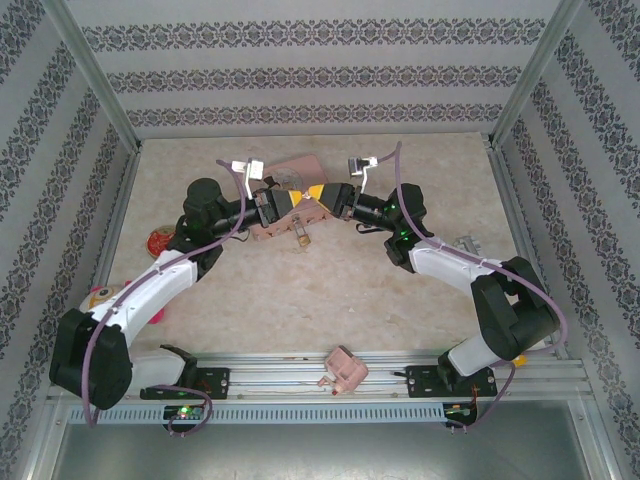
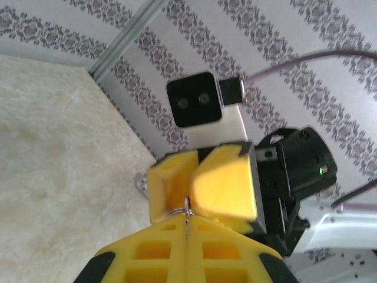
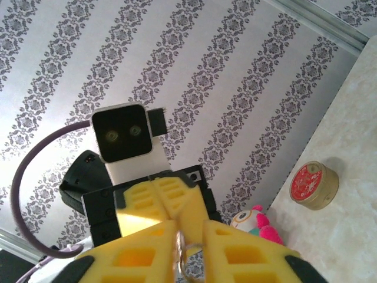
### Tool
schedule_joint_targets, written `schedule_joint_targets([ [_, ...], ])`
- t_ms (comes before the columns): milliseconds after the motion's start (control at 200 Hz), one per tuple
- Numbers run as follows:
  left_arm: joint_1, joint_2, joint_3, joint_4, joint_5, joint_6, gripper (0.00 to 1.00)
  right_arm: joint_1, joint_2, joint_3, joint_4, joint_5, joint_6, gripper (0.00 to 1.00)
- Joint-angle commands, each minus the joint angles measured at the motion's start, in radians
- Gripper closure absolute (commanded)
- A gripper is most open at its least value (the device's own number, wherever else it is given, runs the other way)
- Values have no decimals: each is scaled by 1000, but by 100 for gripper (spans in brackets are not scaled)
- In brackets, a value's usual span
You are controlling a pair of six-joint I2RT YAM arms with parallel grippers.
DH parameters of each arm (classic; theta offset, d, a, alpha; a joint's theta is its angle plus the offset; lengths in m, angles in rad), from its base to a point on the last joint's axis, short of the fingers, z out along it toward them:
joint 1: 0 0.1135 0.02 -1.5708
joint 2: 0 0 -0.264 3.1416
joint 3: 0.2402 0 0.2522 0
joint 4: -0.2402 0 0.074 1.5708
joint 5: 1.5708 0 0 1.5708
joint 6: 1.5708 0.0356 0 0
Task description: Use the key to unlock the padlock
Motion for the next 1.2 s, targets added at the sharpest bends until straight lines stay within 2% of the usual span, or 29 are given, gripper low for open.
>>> schedule_joint_targets([
  [0, 8, -62, 79, -192, 53, 181, 100, -22, -40, -23, 19, 15, -28, 76],
  [150, 9, -72, 199, -507, 118, 386, 100, -39, -120, -71, -66, 25, -111, 67],
  [285, 8, -45, 323, -795, 173, 558, 100, -42, -227, -89, -254, 33, -247, 61],
  [390, 7, -33, 395, -946, 174, 653, 100, -42, -301, -88, -374, 12, -340, 60],
  [515, 8, -32, 441, -1007, 174, 698, 100, -40, -386, -88, -489, 5, -436, 58],
  [720, -4, -2, 532, -1154, 177, 795, 100, -12, -459, -61, -585, -22, -495, 60],
  [925, -20, 41, 603, -1268, 168, 879, 100, 77, -442, 34, -744, -13, -626, 61],
  [1194, -32, 56, 622, -1289, 203, 928, 100, 115, -379, 102, -757, -26, -671, 63],
])
